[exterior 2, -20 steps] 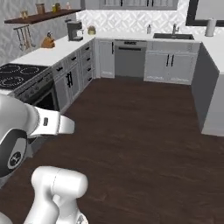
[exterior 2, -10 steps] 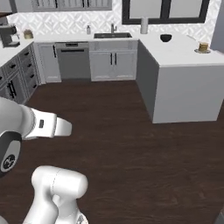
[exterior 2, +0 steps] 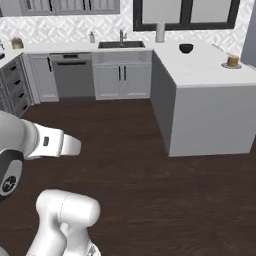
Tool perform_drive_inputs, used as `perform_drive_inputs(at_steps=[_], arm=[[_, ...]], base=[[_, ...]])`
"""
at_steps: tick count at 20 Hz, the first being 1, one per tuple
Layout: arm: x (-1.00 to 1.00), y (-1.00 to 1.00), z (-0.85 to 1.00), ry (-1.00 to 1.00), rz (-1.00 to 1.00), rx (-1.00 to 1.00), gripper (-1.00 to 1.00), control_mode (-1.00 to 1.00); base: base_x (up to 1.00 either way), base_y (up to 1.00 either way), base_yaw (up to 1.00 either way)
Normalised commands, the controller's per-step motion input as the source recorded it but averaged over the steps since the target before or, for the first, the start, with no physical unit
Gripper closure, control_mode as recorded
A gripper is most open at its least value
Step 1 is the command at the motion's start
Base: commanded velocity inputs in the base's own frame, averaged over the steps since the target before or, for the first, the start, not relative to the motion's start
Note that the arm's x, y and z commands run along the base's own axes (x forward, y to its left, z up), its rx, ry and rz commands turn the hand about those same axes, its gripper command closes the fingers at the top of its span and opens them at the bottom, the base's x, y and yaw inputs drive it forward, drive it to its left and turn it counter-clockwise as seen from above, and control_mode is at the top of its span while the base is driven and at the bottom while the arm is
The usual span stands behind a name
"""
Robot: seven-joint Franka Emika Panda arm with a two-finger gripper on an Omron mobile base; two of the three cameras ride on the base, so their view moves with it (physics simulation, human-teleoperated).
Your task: Take the strawberry from the fridge and place it on top of the pancake, located on the dining counter.
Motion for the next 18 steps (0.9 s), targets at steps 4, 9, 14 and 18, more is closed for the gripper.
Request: perform_drive_inputs(at_steps=[4,9,14,18], arm=[[0.00,0.00,0.00,0.00,0.00,0.00,1.00,1.00],[0.00,0.00,0.00,0.00,0.00,0.00,1.00,1.00],[0.00,0.00,0.00,0.00,0.00,0.00,1.00,1.00],[0.00,0.00,0.00,0.00,0.00,0.00,1.00,1.00]], base=[[1.00,-0.56,0.00],[1.00,-0.83,0.06],[1.00,-0.98,0.18],[1.00,-0.99,0.24]])
